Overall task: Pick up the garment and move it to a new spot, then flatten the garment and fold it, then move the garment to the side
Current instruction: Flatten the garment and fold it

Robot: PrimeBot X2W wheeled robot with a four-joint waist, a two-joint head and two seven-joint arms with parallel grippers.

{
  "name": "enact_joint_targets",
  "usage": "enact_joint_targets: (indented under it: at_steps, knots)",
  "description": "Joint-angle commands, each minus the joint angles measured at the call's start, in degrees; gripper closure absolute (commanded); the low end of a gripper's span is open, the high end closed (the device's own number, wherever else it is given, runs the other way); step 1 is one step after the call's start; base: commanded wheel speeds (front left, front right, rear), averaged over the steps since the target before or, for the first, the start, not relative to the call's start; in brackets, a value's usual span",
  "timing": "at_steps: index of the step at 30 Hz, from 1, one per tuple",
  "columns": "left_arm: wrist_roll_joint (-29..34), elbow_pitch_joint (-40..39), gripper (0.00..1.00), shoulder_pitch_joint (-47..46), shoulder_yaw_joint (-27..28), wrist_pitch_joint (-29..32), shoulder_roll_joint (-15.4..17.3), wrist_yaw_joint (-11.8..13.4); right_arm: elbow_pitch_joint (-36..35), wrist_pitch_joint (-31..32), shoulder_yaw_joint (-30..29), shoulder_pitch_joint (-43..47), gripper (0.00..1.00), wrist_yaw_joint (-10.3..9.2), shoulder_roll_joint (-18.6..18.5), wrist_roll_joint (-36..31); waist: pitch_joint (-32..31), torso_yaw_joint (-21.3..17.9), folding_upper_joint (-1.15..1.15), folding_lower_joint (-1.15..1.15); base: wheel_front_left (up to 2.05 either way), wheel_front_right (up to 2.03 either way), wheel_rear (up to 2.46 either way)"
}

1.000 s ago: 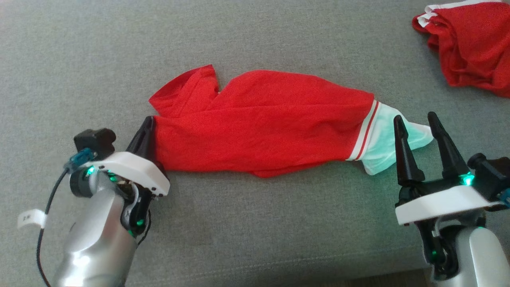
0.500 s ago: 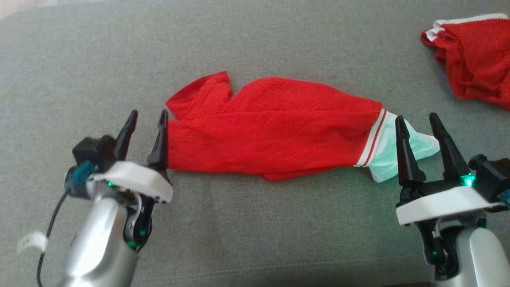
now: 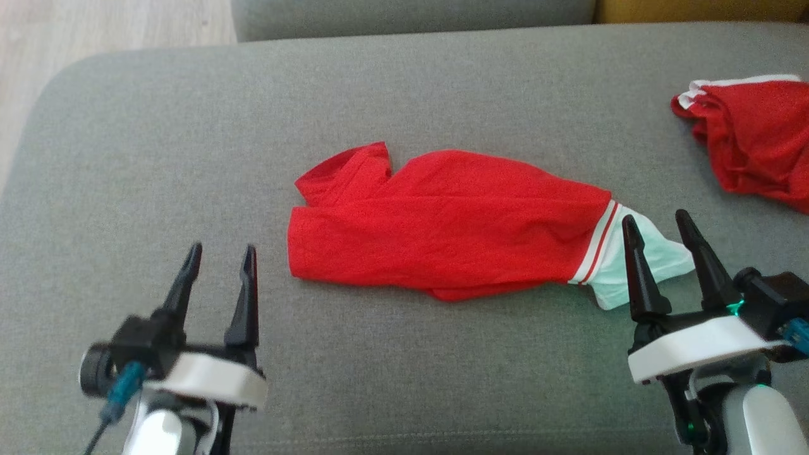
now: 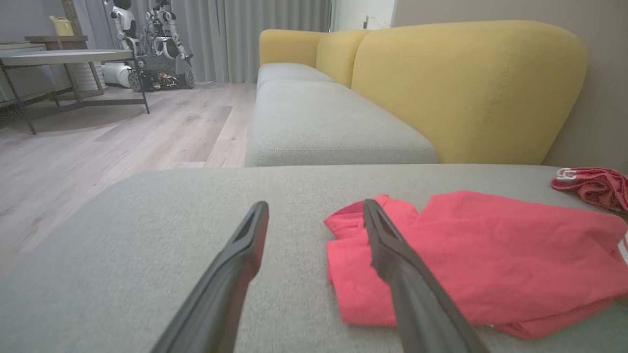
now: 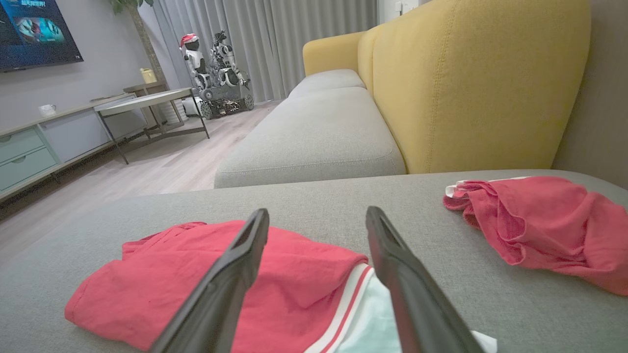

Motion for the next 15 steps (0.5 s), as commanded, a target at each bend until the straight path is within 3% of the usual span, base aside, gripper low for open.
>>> enact_joint_targets:
  at_steps: [1, 15]
  knots:
    - [0.77, -2.62, 0.00, 0.02, 1.69, -0.69, 1.33, 0.51, -2.04, 0.29, 1.23, -0.68, 0.00, -0.04, -0.29, -0.39, -1.22, 0.18, 0.00, 0.00, 0.00, 0.00, 0.00]
    - [0.19, -4.21, 0.00, 3.92, 0.71, 0.23, 1.61, 1.21, -2.51, 1.18, 1.51, 1.06, 0.00, -0.04, -0.29, -0.02, -2.68, 0.17, 0.00, 0.00, 0.00, 0.00, 0.00]
